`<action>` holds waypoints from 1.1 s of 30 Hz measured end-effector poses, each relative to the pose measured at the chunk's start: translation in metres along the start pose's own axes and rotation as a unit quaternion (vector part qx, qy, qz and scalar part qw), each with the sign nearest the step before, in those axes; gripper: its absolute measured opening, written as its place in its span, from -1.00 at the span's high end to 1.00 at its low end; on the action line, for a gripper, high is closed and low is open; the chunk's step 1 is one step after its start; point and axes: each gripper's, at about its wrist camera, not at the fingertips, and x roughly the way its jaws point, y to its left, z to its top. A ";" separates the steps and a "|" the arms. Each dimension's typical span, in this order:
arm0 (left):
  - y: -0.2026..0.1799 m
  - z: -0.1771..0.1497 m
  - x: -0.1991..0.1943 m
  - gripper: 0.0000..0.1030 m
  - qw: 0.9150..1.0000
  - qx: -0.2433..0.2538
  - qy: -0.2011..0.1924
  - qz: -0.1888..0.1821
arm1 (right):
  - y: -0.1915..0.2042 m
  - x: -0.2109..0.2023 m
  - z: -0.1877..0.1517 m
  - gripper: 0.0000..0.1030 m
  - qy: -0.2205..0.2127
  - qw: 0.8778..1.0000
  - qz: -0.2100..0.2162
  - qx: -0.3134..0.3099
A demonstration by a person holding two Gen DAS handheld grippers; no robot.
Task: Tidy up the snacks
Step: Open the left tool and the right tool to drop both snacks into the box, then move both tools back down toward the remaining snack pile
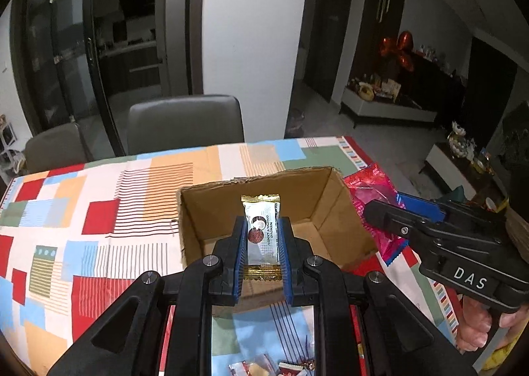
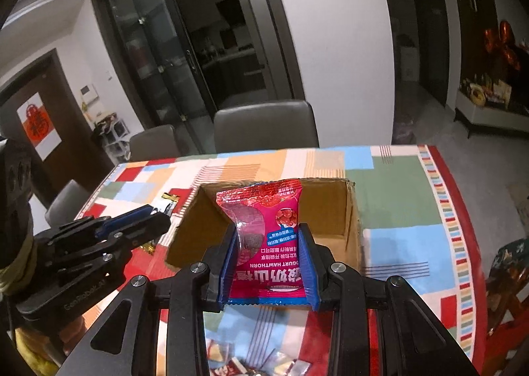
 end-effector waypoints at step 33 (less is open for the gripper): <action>-0.027 -0.078 -0.103 -0.11 0.993 0.053 -0.099 0.044 | 0.034 -0.077 -0.073 0.05 -0.054 0.996 -0.004 -0.070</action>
